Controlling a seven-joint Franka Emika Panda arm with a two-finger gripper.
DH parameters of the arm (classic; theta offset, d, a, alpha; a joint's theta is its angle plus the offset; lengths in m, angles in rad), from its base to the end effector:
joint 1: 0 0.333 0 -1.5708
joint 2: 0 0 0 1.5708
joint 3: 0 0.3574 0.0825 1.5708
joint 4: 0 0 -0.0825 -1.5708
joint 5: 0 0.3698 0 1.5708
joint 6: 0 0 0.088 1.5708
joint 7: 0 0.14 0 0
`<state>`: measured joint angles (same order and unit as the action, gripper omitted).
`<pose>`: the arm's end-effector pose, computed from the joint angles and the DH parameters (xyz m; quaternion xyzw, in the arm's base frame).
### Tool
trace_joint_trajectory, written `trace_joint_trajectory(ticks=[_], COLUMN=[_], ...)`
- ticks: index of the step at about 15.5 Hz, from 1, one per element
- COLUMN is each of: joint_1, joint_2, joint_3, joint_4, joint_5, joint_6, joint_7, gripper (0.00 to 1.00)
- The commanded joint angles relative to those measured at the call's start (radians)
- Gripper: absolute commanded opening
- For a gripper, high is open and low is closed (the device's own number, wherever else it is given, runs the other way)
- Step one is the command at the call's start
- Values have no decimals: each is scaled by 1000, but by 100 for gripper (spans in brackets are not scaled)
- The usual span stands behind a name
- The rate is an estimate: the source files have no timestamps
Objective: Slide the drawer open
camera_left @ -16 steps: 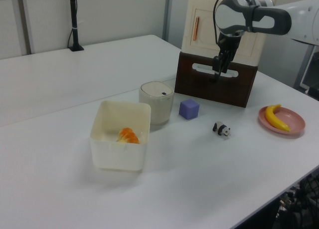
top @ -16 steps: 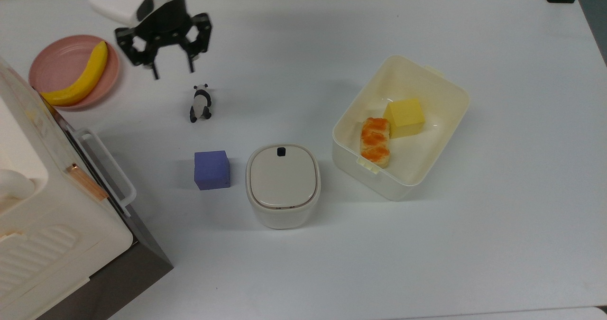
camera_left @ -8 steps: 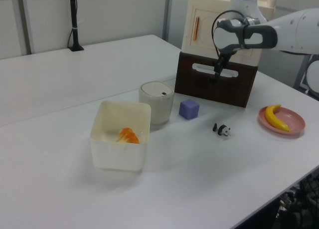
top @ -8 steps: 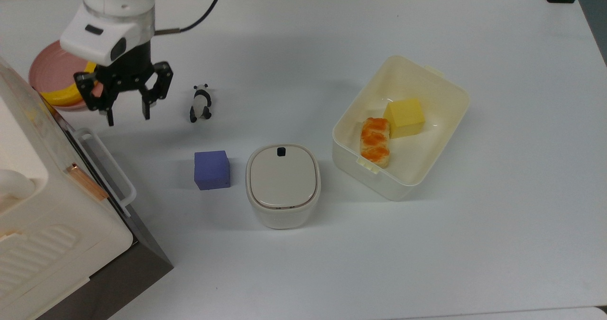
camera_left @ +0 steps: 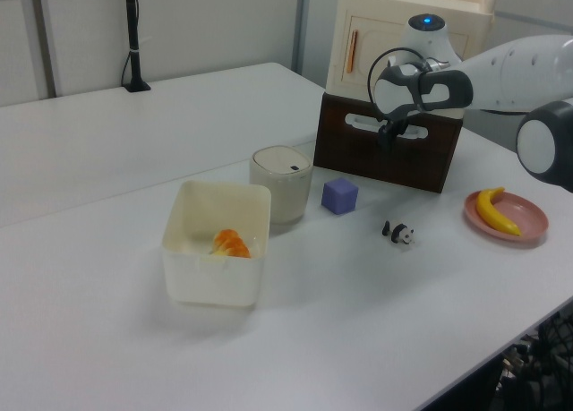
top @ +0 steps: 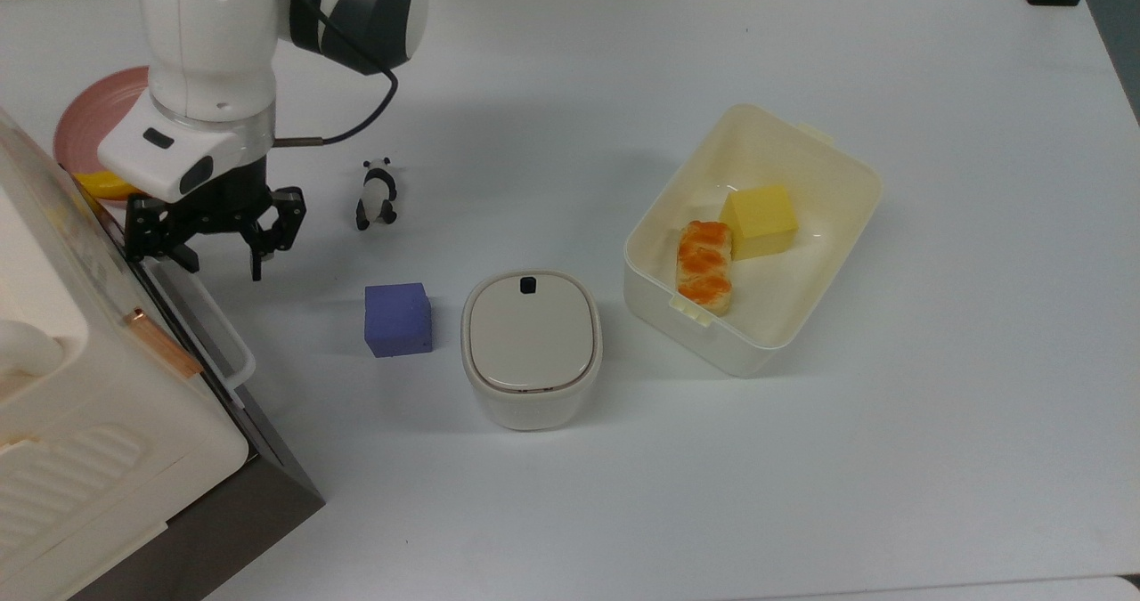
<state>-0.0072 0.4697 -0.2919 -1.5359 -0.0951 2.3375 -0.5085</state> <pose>0.7090 -0.1846 0.4421 0.9675 0.1545 0.1193 0.1608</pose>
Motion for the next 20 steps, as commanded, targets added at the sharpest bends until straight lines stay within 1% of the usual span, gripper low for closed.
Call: trace_joint_trajectory(ticks=[1,10,14,17,20], joint_1=[9,19,18,18,18], joint_2=[43,-17,-17,-5,-5], joint_3=[-9,-9,-9,-9,-10], joint_4=[34,37,36,31,27], joint_5=[-8,2,-18,-48,-51], joint_6=[62,57,59,62,62], joint_7=[42,56,44,42,39], gripper=[58,58,58,58,58])
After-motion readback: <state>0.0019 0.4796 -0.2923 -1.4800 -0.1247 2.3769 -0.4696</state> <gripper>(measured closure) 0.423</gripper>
